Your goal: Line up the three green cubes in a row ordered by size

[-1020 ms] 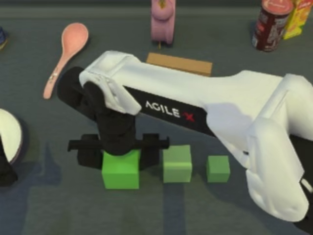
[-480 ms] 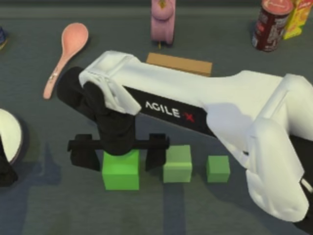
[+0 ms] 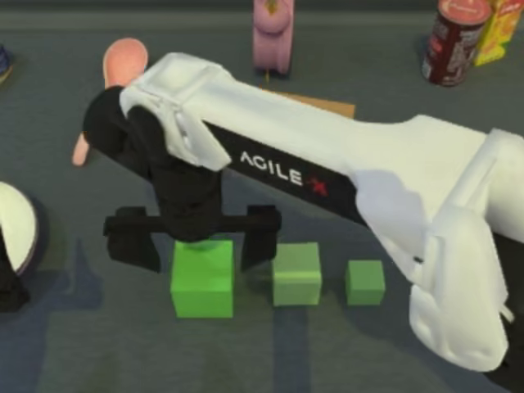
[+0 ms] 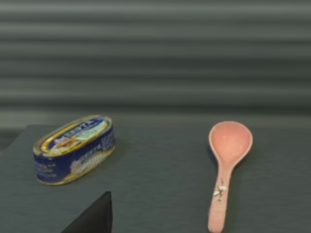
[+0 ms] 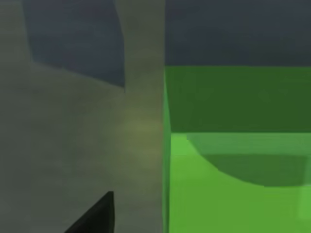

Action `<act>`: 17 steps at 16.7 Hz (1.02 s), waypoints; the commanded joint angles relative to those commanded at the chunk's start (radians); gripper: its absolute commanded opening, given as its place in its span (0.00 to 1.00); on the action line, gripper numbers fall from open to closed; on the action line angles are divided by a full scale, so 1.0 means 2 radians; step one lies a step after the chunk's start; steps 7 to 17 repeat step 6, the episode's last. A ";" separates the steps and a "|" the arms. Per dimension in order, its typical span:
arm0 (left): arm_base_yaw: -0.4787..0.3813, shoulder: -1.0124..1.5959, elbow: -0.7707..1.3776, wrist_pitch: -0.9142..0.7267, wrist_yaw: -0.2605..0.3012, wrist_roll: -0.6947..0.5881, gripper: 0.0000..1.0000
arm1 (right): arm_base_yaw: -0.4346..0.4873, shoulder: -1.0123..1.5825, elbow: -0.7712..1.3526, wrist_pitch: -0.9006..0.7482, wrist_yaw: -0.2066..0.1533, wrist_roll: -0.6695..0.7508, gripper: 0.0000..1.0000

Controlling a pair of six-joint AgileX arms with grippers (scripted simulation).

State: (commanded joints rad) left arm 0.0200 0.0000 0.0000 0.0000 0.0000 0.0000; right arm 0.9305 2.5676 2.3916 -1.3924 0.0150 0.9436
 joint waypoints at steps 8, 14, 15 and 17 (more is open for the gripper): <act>0.000 0.000 0.000 0.000 0.000 0.000 1.00 | 0.001 0.007 0.090 -0.081 0.000 -0.001 1.00; 0.000 0.000 0.000 0.000 0.000 0.000 1.00 | 0.001 0.007 0.090 -0.081 0.000 -0.001 1.00; 0.000 0.000 0.000 0.000 0.000 0.000 1.00 | 0.001 0.007 0.090 -0.081 0.000 -0.001 1.00; 0.000 0.000 0.000 0.000 0.000 0.000 1.00 | 0.001 0.007 0.090 -0.081 0.000 -0.001 1.00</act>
